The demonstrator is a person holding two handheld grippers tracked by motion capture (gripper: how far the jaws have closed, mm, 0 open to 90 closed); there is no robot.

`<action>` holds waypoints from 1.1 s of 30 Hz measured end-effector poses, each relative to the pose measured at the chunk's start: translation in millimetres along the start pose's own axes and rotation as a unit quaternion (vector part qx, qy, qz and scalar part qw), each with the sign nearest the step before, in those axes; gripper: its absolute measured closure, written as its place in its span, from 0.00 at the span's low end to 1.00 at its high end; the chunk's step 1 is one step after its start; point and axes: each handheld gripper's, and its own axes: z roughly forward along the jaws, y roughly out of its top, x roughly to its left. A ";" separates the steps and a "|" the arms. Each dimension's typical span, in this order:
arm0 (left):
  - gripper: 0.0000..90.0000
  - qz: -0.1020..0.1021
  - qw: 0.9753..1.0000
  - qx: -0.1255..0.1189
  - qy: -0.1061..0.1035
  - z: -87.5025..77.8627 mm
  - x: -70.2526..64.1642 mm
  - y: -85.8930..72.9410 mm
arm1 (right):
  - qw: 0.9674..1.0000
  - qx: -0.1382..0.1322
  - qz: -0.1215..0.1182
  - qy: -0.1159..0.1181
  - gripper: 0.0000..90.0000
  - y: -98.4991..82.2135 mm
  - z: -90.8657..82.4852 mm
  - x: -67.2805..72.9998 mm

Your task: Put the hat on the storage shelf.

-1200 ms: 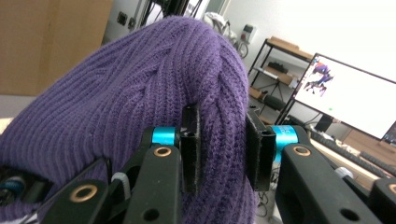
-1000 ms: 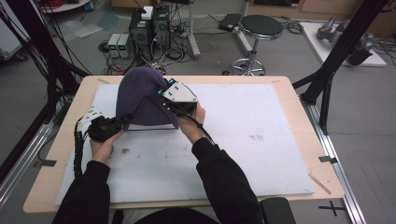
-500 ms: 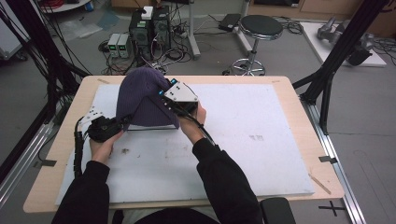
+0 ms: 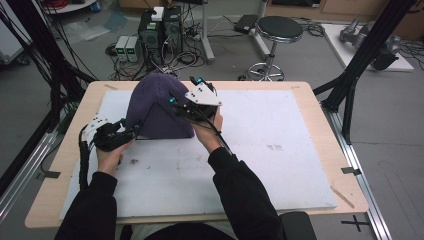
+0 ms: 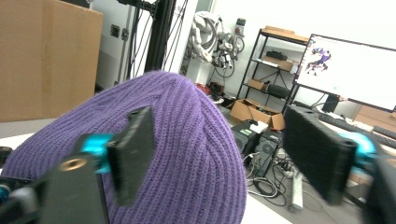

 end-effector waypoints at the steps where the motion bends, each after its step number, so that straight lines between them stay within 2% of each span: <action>1: 0.43 0.001 1.000 0.000 0.004 0.0 -0.5 0.3 | 1.000 0.000 0.001 0.000 0.18 -0.2 0.0 -0.8; 3: 0.40 -0.001 1.000 -0.004 0.006 -0.7 -0.5 1.1 | 1.000 0.005 0.005 -0.003 0.13 -1.3 0.7 -2.8; 11: 0.36 -0.013 0.999 -0.021 0.020 -6.1 0.5 5.7 | 1.000 0.017 0.018 -0.006 0.13 -3.7 2.0 -7.1; 15: 0.36 -0.011 0.999 -0.028 0.020 -9.3 -1.8 8.7 | 0.999 0.031 0.023 -0.010 0.13 -3.7 0.8 -10.8; 19: 0.36 -0.002 0.999 -0.036 0.024 -11.9 -5.1 11.5 | 0.999 0.029 0.026 -0.013 0.13 -1.4 -3.8 -17.9; 21: 0.33 0.002 0.998 -0.038 0.042 -13.1 -8.0 13.2 | 0.999 0.028 0.025 -0.016 0.13 1.5 -8.5 -22.9; 25: 0.29 0.006 0.997 -0.051 0.054 -15.3 -12.8 16.3 | 0.999 0.035 0.023 -0.029 0.13 8.2 -21.8 -38.1; 33: 0.27 0.020 0.996 -0.063 0.059 -23.9 -20.1 23.0 | 0.997 0.036 0.038 -0.054 0.13 15.4 -56.9 -75.0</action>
